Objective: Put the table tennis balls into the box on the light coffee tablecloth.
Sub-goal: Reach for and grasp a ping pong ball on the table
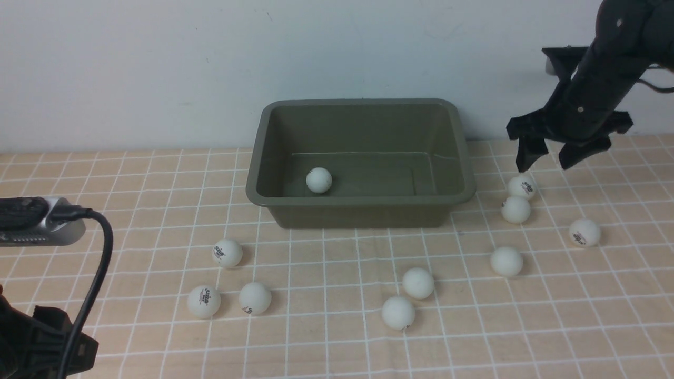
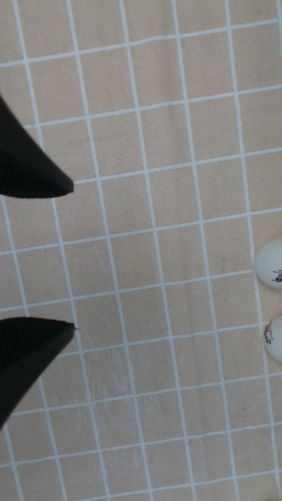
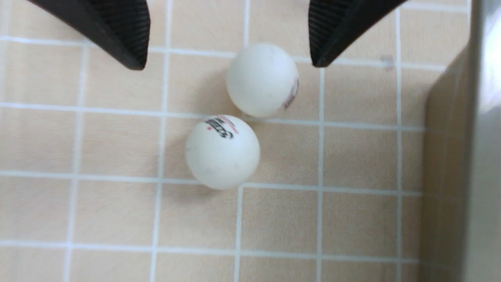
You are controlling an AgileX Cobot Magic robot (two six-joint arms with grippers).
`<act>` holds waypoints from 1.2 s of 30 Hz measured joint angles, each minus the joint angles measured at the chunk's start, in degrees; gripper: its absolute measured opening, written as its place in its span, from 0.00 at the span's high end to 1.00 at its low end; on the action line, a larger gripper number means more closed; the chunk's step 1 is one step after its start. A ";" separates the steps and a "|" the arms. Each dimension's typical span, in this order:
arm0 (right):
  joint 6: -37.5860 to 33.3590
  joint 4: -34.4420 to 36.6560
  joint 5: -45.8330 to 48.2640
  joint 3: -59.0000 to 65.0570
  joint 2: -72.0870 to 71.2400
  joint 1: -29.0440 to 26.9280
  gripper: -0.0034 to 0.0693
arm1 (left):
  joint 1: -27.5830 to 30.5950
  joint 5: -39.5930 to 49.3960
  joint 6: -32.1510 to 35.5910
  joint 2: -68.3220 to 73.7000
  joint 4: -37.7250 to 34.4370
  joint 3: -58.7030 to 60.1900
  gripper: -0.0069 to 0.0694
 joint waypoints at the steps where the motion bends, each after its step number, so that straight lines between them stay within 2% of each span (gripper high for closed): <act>1: 0.67 0.58 -2.26 0.70 0.65 0.00 0.28 | 0.00 0.00 0.00 0.00 0.00 0.00 0.46; 13: 3.20 0.45 -9.59 0.97 4.76 0.00 0.28 | 0.00 0.00 0.00 0.00 0.00 0.00 0.46; 25: 3.44 -0.86 -11.87 0.97 7.88 0.00 0.28 | 0.00 0.00 0.00 0.00 0.00 0.00 0.46; 30: 4.28 -0.99 -12.62 0.97 8.66 0.00 0.32 | 0.00 0.00 0.00 0.00 0.00 0.00 0.46; 36: 4.30 -1.50 -12.78 0.85 9.22 0.00 0.45 | 0.00 0.00 0.00 0.00 0.00 0.00 0.46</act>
